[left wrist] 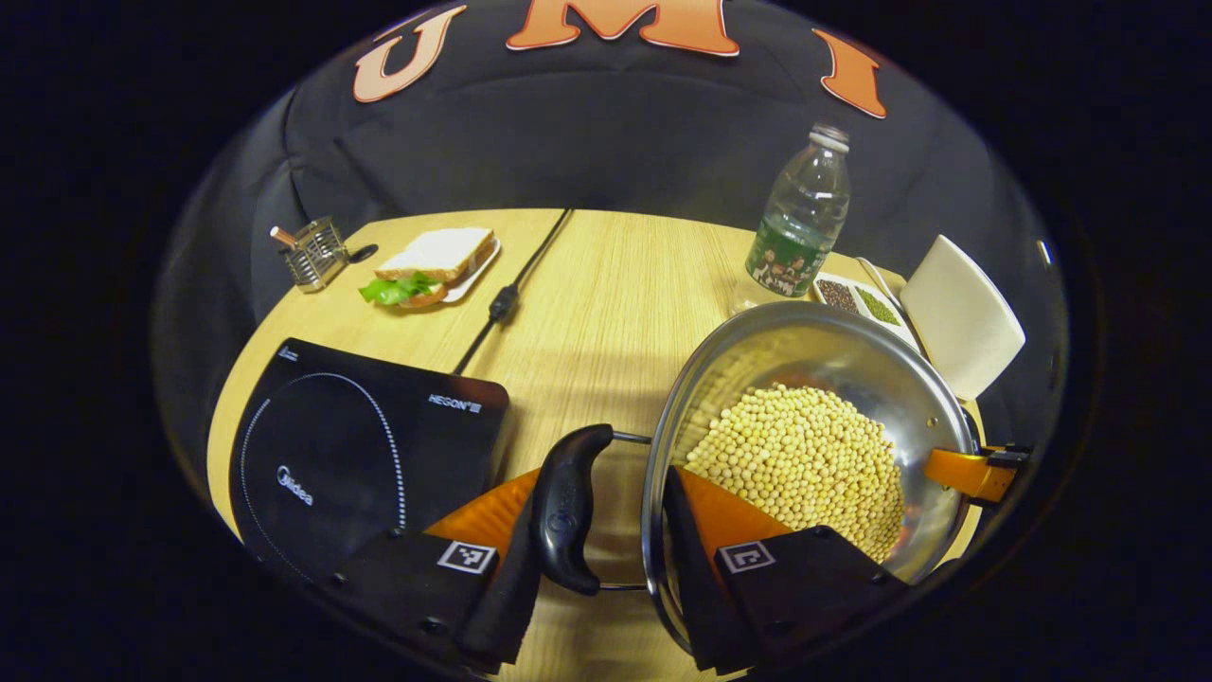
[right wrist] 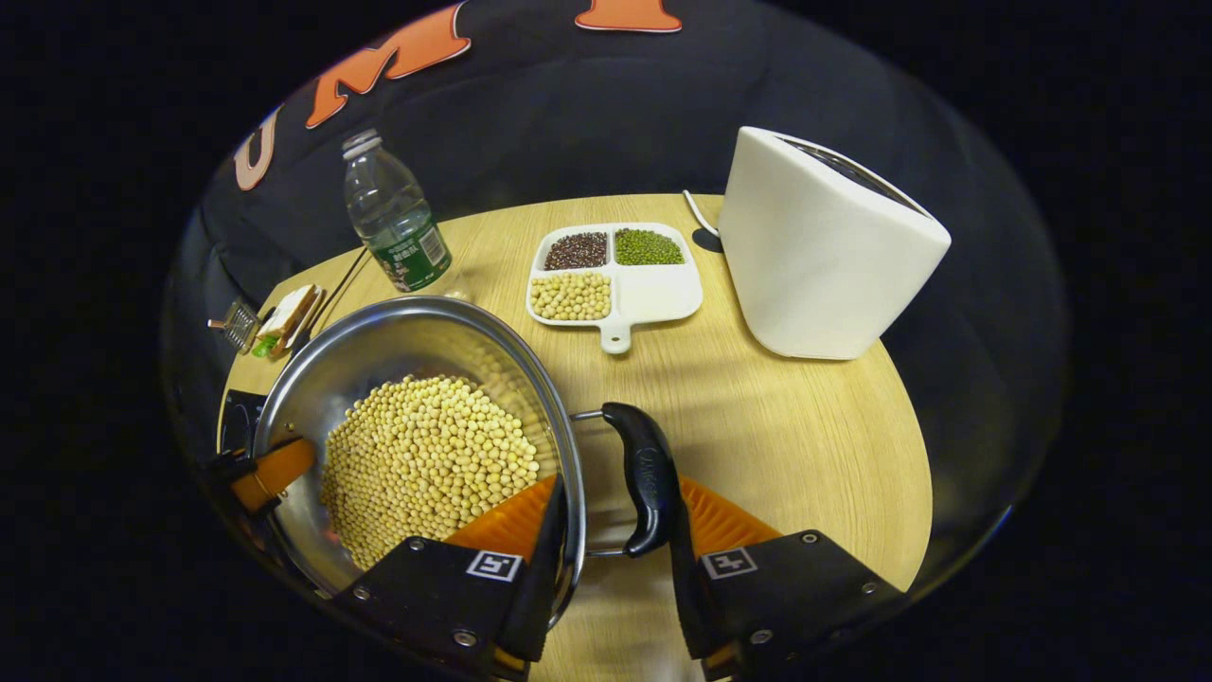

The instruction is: First push the handle of the pot to place it horizontally, then grasp the pot with both hands and set it on the induction cooktop.

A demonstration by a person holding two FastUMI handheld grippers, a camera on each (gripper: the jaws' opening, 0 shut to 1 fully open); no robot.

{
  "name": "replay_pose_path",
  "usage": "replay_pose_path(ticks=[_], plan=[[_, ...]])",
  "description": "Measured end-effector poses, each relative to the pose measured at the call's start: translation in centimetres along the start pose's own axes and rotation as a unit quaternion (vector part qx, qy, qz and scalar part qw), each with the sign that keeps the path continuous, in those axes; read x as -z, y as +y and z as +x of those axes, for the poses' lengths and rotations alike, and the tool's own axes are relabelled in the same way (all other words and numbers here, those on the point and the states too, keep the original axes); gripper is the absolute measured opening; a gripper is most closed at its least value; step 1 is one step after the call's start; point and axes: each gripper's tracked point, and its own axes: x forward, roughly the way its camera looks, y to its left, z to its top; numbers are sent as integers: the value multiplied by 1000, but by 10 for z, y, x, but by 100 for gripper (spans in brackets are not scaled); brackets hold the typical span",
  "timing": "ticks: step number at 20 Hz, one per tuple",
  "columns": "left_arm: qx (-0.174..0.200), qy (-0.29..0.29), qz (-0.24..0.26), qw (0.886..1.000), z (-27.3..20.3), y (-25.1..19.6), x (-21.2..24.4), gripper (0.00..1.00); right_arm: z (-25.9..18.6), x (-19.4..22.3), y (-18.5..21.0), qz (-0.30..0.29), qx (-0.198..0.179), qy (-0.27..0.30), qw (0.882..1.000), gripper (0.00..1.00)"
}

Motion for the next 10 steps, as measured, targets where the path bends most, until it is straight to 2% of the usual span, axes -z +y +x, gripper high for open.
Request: replay_pose_path(ticks=[4, 7, 10], plan=[[-9, -30, -19, 999, -14, 11, -10, 70, -28, -15, 13, -7, -12, -31, 999, 54], [-23, -53, -22, 998, -37, 27, -25, 70, -46, -26, 27, -12, -24, -45, 999, 54], [-39, -61, -46, 996, -63, 45, -32, 69, -65, -36, 44, -27, -39, -58, 997, 54]])
